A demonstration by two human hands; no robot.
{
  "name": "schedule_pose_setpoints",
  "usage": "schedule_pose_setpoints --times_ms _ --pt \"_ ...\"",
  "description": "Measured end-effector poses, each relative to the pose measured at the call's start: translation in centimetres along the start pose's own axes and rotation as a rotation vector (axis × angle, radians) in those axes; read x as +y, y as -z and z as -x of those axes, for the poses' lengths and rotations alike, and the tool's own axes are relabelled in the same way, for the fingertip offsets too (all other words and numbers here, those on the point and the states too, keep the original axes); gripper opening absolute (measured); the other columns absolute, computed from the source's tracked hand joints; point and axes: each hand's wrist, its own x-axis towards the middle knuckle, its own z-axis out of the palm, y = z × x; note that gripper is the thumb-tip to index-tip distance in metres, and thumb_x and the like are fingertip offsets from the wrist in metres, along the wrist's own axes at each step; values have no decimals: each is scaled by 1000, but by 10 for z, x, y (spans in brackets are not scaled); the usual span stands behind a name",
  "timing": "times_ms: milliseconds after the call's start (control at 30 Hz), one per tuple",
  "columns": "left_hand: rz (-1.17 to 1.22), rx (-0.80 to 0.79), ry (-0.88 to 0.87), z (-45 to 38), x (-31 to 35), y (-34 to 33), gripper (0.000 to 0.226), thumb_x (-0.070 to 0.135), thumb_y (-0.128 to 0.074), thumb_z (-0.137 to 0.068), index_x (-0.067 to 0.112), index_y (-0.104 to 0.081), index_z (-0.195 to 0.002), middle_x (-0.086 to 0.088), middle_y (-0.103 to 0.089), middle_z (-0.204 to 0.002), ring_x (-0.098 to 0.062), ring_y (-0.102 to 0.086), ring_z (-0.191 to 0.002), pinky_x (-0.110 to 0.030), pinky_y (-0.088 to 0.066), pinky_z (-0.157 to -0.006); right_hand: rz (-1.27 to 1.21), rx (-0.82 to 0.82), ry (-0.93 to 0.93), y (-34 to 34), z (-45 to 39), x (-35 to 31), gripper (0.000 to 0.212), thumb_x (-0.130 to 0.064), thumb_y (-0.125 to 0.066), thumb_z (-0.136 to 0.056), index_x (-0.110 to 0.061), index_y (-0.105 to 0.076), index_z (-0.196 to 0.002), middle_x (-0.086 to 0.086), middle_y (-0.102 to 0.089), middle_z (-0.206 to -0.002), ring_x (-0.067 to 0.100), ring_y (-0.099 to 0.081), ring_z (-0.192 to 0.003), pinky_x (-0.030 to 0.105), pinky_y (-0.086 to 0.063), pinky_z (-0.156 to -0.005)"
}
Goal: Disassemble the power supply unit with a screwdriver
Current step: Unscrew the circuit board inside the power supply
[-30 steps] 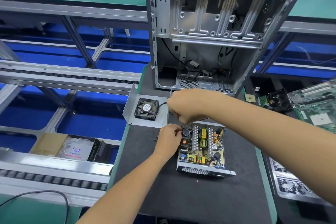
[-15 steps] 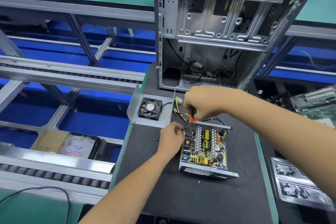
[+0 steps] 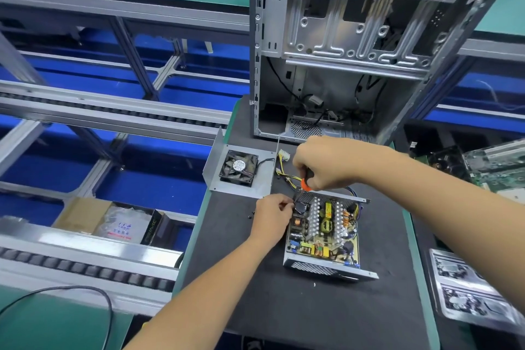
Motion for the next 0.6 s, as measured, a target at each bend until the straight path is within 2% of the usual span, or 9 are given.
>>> schedule_pose_setpoints --times_ms 100,200,367,433,500,600 --pt "-45 3 -2 -2 2 -1 14 14 -61 -89 11 -72 -96 2 -68 -84 -7 -60 -76 -11 -45 -68 24 21 -17 -3 0 -5 11 -8 -60 -72 -7 -53 -63 11 -53 -62 22 -43 -58 26 -32 -47" --pt "-76 2 -6 -2 4 -1 13 14 -60 -89 11 -72 -95 -1 -71 -87 -9 -61 -76 -19 -48 -71 45 36 8 -7 0 -12 16 -6 -58 -72 -12 -47 -63 2 -41 -62 23 -44 -58 25 -28 -45" --pt "-104 3 -48 -2 2 0 16 12 -60 -88 10 -72 -98 -3 -72 -92 -13 -64 -82 -23 -51 -76 55 12 22 -3 -5 -14 4 -7 -58 -71 -10 -56 -69 1 -42 -60 17 -40 -54 25 -32 -48" --pt "-131 -5 -83 -3 3 0 16 11 -60 -88 8 -73 -97 -5 -72 -93 -16 -64 -84 -25 -50 -78 21 -1 9 2 -7 -14 11 -14 -57 -72 -12 -50 -64 2 -41 -55 17 -37 -51 25 -32 -49" --pt "-158 -19 -111 -4 4 0 15 10 -60 -88 7 -73 -95 -6 -72 -94 -18 -64 -86 -27 -50 -79 -23 -22 -51 5 -9 -14 24 -23 -51 -81 -10 -48 -61 3 -44 -55 20 -41 -53 26 -33 -49" --pt "-185 -27 -124 -5 4 1 16 10 -59 -88 7 -73 -95 -6 -71 -96 -17 -63 -88 -22 -47 -79 72 -94 -171 7 -12 -17 29 -20 -43 -89 -13 -46 -61 3 -45 -64 17 -41 -56 28 -33 -51"
